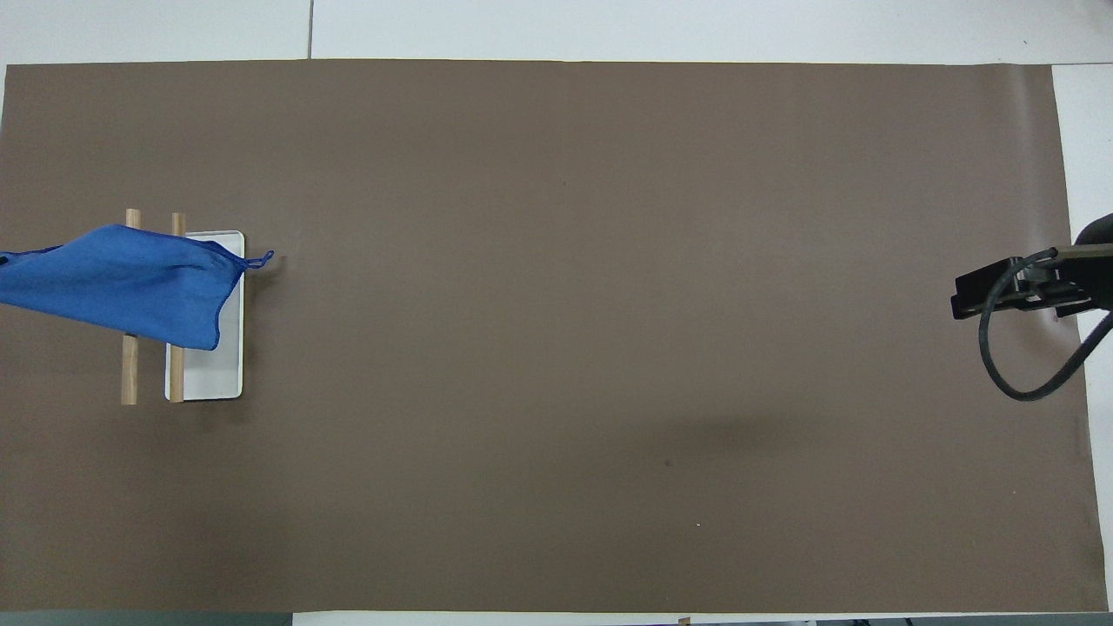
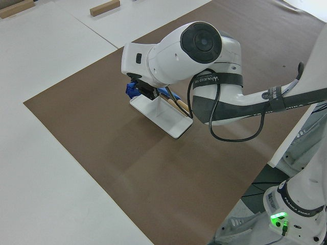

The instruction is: Right arm passes towel to left arm to hang

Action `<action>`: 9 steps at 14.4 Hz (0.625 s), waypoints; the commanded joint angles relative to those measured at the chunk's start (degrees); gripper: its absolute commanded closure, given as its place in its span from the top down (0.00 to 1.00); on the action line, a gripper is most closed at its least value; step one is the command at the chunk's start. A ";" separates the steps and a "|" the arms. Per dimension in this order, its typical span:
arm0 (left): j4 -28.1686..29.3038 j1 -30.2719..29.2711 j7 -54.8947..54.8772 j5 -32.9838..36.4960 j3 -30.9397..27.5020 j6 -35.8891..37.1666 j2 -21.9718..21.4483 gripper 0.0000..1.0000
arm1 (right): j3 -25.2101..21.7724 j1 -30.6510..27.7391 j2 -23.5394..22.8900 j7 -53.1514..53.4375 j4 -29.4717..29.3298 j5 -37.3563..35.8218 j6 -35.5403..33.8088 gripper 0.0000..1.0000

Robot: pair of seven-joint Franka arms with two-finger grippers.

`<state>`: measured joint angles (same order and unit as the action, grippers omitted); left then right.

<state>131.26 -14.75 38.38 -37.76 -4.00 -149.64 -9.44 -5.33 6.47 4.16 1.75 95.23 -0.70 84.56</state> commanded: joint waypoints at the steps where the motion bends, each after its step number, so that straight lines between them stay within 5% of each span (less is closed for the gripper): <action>1: 1.63 -0.98 0.56 1.11 0.66 -3.54 0.20 0.00 | 4.96 -6.45 -0.11 -1.32 -0.39 -1.24 0.61 1.00; 6: 1.72 -2.92 0.30 1.11 0.74 -4.26 1.35 0.00 | 4.19 -7.09 -0.03 -1.14 -0.31 -1.15 0.08 1.00; 7: 1.72 -2.83 0.21 1.11 0.74 -4.08 1.44 0.36 | 4.19 -7.17 -0.03 -1.14 0.04 -1.06 1.04 1.00; 8: 1.63 -2.40 -0.05 1.11 0.74 -4.17 1.62 0.99 | 4.19 -7.18 -0.03 -1.23 0.30 -1.06 2.35 1.00; 9: 1.20 -2.48 -0.14 1.11 0.66 -3.91 1.97 1.00 | 4.19 -7.18 -0.11 -1.14 0.31 -1.06 2.37 1.00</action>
<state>132.31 -16.90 38.19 -37.70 -3.86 -152.90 -7.70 -1.65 0.09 4.02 1.74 95.05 -1.11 85.62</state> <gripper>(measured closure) 0.806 0.000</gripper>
